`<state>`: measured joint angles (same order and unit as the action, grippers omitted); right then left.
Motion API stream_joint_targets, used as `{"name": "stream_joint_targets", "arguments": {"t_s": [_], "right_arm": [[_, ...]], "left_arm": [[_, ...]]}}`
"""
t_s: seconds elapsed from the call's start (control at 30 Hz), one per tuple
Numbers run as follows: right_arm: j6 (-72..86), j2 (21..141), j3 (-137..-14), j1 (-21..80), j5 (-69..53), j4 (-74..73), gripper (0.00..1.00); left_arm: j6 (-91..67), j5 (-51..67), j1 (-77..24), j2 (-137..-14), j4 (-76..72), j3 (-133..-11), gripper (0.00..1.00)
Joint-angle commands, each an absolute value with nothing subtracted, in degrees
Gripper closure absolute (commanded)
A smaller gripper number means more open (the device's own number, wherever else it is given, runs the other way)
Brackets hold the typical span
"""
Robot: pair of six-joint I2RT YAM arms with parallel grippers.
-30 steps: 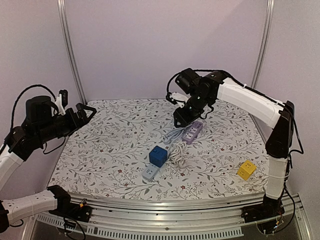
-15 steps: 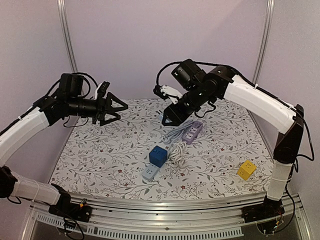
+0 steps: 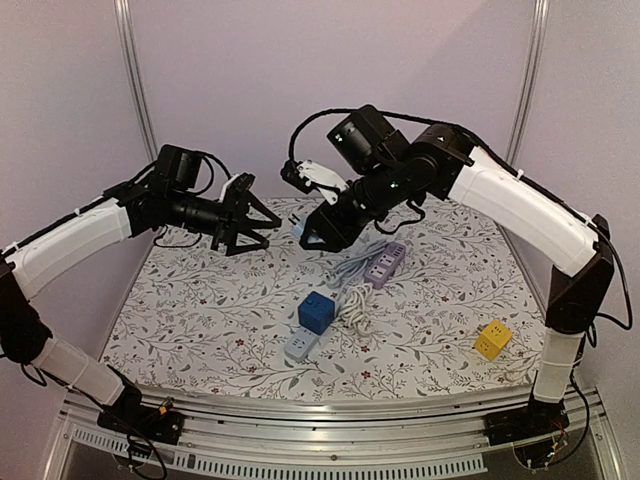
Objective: Insert the plug
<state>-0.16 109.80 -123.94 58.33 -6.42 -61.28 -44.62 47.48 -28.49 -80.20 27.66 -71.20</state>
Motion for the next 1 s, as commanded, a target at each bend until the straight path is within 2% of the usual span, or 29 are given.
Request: {"name": "stream_joint_targets", "arguments": {"t_s": [0.0,0.33,0.97], "right_arm": [[-2.3,112.7,-127.9,60.0,-4.4,-61.9,0.96],[-2.3,115.6,-130.5,60.6,1.9,-63.8,0.96],[-1.8,118.8,-134.1,60.6,1.5,-64.2,0.96]], "left_arm": [[-43.9,50.2,-29.1,-81.3,27.1,-73.2,0.28],[-43.4,52.1,-28.7,-81.0,26.9,-73.6,0.29],[-41.8,57.9,-28.0,-83.4,27.3,-75.2,0.31]]}}
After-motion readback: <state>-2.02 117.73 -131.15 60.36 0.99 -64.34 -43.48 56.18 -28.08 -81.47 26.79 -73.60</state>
